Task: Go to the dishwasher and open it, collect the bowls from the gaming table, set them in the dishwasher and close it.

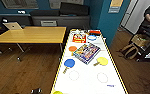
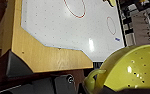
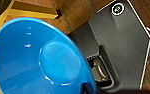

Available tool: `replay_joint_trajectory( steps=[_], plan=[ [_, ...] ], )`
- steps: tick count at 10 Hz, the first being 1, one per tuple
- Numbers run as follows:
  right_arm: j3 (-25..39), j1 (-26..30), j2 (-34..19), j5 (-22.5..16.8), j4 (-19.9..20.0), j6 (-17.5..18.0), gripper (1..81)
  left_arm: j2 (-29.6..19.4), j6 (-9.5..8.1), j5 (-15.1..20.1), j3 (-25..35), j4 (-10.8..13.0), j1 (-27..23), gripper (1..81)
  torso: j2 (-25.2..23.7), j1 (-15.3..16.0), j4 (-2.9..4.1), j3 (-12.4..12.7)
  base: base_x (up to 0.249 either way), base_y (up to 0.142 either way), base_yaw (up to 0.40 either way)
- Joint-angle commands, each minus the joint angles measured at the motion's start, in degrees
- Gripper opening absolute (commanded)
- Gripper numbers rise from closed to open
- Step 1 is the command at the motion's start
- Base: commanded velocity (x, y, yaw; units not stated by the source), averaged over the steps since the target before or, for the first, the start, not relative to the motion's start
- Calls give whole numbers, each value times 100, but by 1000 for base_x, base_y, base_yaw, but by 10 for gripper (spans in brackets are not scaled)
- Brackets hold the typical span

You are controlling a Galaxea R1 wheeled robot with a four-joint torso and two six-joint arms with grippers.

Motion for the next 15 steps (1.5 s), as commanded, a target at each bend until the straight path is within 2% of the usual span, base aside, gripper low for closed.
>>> replay_joint_trajectory(
  steps=[1, 2, 4, 6, 7, 10, 11, 13, 15],
  plan=[
    [192, 66, -206, -205, -171, -31, 10, -231, 40, -565, 233, 919, 715, 10, 0, 0, 0, 284, 0, 0, 0],
    [183, 57, -198, -205, -171, -31, 10, -108, 39, -583, 57, 1060, 961, 10, 0, -2, 0, 386, 0, 0, 0],
    [157, 39, -181, -205, -171, -31, 10, 121, 40, -855, -303, 1298, 1453, 10, -2, -2, 0, 616, 0, 0, 0],
    [78, 22, -110, -213, -171, -31, 10, 411, 48, -1030, -743, 1359, 1884, 10, -2, -5, 0, 840, 0, 0, 0],
    [34, 22, -75, -213, -171, -31, 10, 534, 40, -1092, -927, 1500, 2068, 10, -2, -5, 0, 950, 0, 0, 0],
    [-10, 21, -40, -205, -162, -31, 10, 832, 92, -1197, -1385, 1605, 2421, 10, -5, -11, 0, 1258, 0, 0, 0],
    [-27, 13, -40, -213, -162, -31, 10, 911, 118, -1215, -1481, 1615, 2526, 10, -7, -13, 0, 1106, 0, 0, 0],
    [-343, 4, 196, -222, -162, -22, 10, 1228, 180, -1215, -1921, 1623, 2719, 10, -11, -19, 0, 1202, 0, 0, 0],
    [-816, -49, 477, -275, -162, -22, 10, 1499, 259, -1215, -2306, 1667, 2947, 10, -13, -22, 0, 1193, 0, 0, 0]
  ],
)
